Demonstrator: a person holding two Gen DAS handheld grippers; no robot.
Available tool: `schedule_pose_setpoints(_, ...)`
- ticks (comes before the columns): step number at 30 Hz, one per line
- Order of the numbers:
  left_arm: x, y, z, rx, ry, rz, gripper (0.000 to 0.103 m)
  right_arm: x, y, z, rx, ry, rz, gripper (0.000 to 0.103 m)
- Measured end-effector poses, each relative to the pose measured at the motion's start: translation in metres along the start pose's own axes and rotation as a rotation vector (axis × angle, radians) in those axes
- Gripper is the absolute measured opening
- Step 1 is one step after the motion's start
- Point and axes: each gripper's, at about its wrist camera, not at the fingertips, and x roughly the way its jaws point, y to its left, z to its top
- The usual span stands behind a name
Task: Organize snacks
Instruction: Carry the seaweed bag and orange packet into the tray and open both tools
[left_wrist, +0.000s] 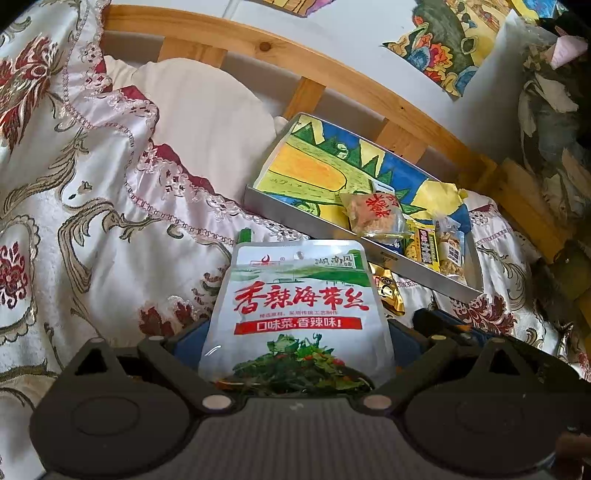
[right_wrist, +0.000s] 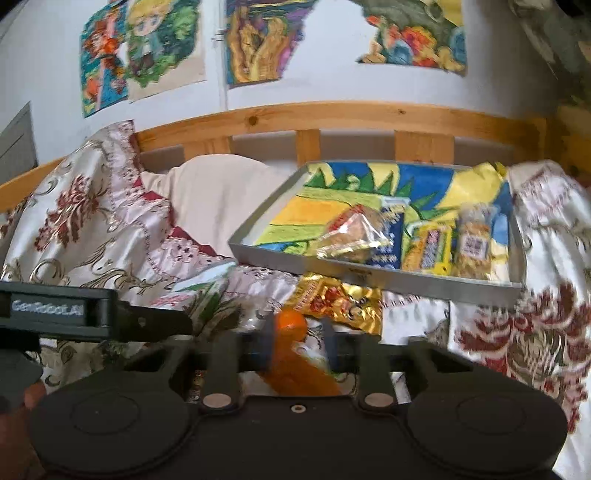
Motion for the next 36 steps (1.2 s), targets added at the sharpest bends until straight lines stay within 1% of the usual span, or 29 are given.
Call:
schedule_pose_setpoints(2, -0.001, 0.0, 0.001, -0.004, -0.003, -0.003, 0.099, -0.001, 0.005, 0.0, -0.032, -0.005, 0.003, 0.012)
schedule_pose_setpoints(5, -0.003, -0.002, 0.002, -0.007, -0.016, -0.005, 0.099, -0.003, 0.006, 0.0, -0.035, -0.007, 0.012, 0.011)
schedule_pose_setpoints(12, -0.009, -0.006, 0.008, -0.021, -0.045, 0.001, 0.099, -0.015, -0.005, 0.016, -0.003, -0.037, 0.034, 0.01)
schedule_pose_setpoints(17, -0.013, -0.012, 0.013, -0.025, -0.066, 0.033, 0.099, -0.017, -0.015, 0.03, -0.008, -0.041, 0.053, 0.008)
schedule_pose_setpoints(23, -0.008, -0.021, 0.021, -0.038, -0.079, 0.061, 0.099, -0.015, -0.03, 0.052, -0.005, -0.061, 0.113, 0.007)
schedule_pose_setpoints(26, 0.002, -0.028, 0.031, -0.03, -0.098, 0.073, 0.099, -0.01, -0.038, 0.069, -0.01, -0.092, 0.148, 0.007)
schedule_pose_setpoints(30, 0.021, -0.038, 0.051, -0.056, -0.12, 0.081, 0.099, 0.005, -0.054, 0.095, 0.004, -0.153, 0.186, 0.007)
schedule_pose_setpoints(33, 0.037, -0.047, 0.073, -0.071, -0.156, 0.076, 0.099, 0.018, -0.072, 0.114, 0.042, -0.183, 0.208, 0.007)
schedule_pose_setpoints(36, 0.059, -0.058, 0.094, -0.061, -0.178, 0.079, 0.099, 0.033, -0.094, 0.125, 0.097, -0.202, 0.218, 0.007)
